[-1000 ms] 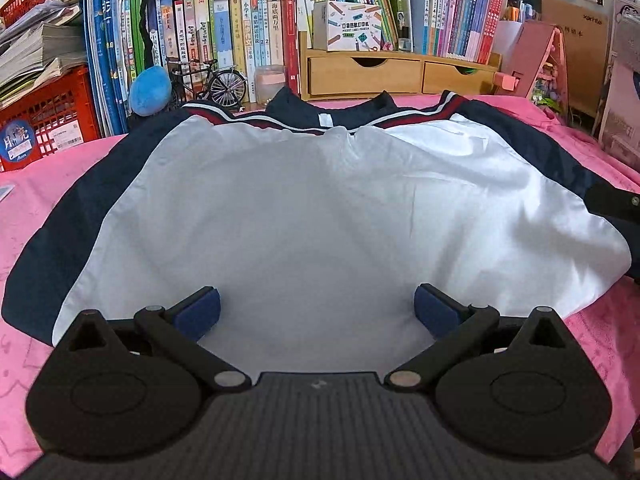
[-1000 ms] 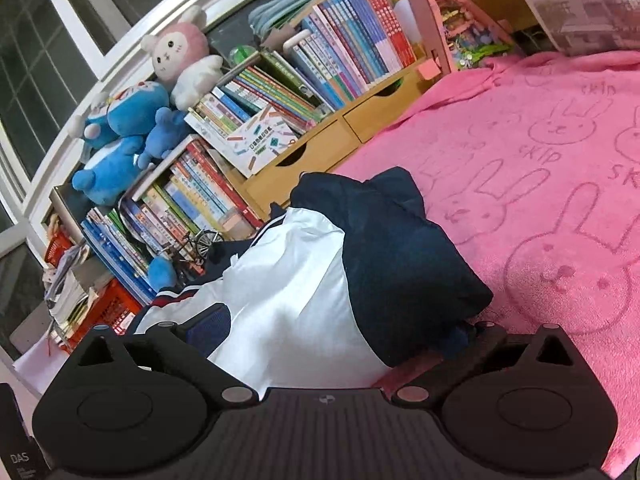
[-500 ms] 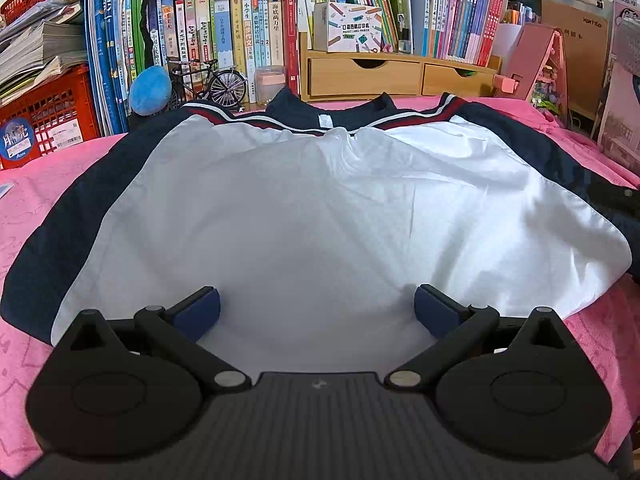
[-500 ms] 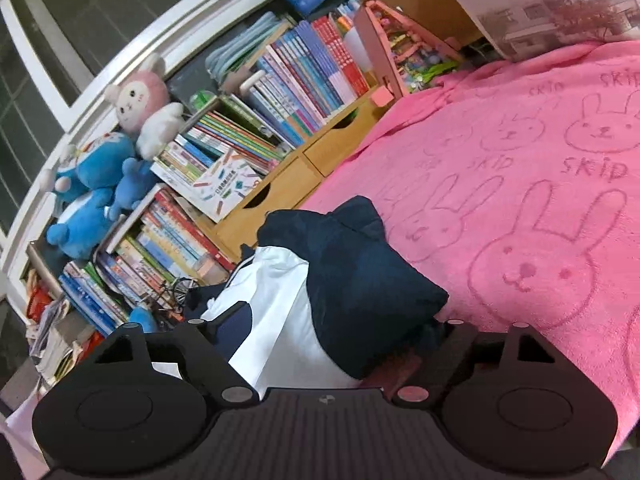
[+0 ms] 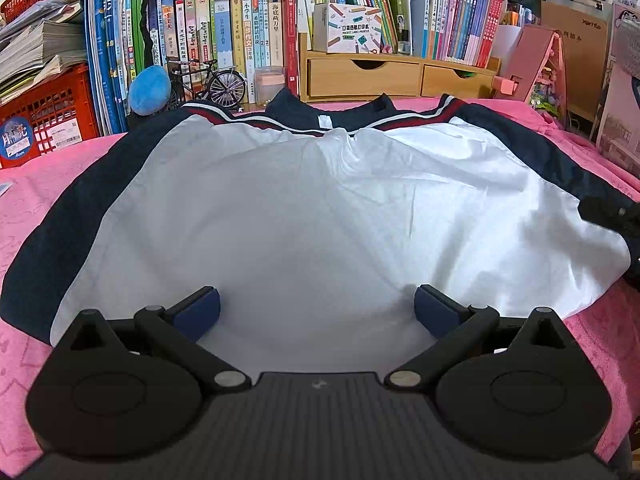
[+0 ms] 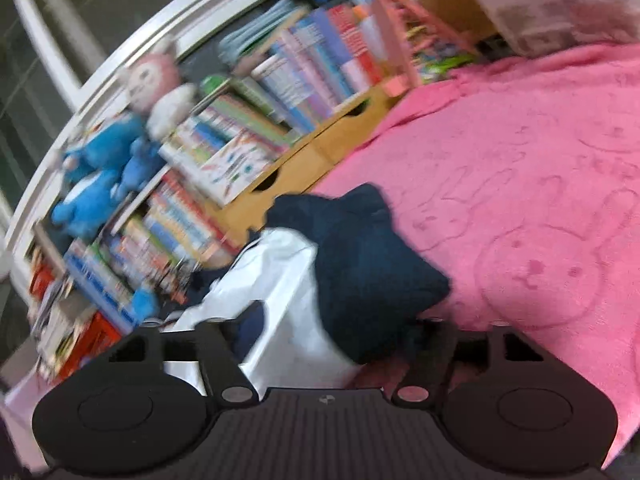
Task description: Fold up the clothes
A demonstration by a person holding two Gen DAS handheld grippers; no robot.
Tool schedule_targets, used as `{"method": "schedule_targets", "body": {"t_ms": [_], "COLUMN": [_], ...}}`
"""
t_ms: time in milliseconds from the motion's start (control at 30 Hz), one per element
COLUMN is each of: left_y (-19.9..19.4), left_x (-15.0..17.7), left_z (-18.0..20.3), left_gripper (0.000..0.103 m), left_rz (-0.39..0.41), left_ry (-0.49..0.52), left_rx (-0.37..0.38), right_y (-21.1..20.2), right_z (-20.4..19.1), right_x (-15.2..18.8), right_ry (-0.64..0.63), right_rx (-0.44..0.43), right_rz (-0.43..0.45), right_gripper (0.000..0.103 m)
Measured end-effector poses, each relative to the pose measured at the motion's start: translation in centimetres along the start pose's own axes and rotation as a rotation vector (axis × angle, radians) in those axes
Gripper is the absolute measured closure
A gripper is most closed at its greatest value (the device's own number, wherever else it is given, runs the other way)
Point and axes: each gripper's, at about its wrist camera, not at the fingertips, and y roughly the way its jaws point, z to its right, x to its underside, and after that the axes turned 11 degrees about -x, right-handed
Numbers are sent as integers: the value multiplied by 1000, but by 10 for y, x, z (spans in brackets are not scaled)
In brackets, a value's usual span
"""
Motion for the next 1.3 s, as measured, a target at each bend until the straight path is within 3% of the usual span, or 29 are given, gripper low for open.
{"method": "schedule_targets", "body": {"t_ms": [67,167,267,400,667,767,833,933,1000,1133,1233,1300], "left_y": [0,0,0,0,-2,-2,-3,-13,-28,-57,-77,-89], "left_x": [0,0,0,0,0,0,0,2,4,9,18,25], "left_z": [0,0,1,1,0,0,0,-15,-42,-110,-156,-178], "left_gripper": [0,0,0,0,0,0,0,0,0,0,0,0], "left_rz": [0,0,0,0,-1,-1,1,10,16,46,66,80], "left_ry": [-1,-2,-2,-5,-3,-5,-8,-51,-112,-229,-293,-330], "left_rx": [0,0,-1,-2,0,-1,-2,32,8,-120,-267,-322], "right_y": [1,-4,-11,-7,-5,-3,-2,1,3,23,50,72], "right_z": [-4,-3,7,20,26,27,28,25,6,-84,-165,-219], "right_x": [1,7,7,-1,-3,-4,-4,-12,-19,-18,7,46], "right_ry": [-9,5,78,139,121,127,141,139,51,-347,-622,-827], "right_rx": [9,31,34,93,87,103,108,122,134,126,43,-35], "right_rz": [17,92,175,201,168,141,125,74,66,81,60,15], "right_gripper": [12,21,32,53,57,66,79,87,89,91,91,91]}}
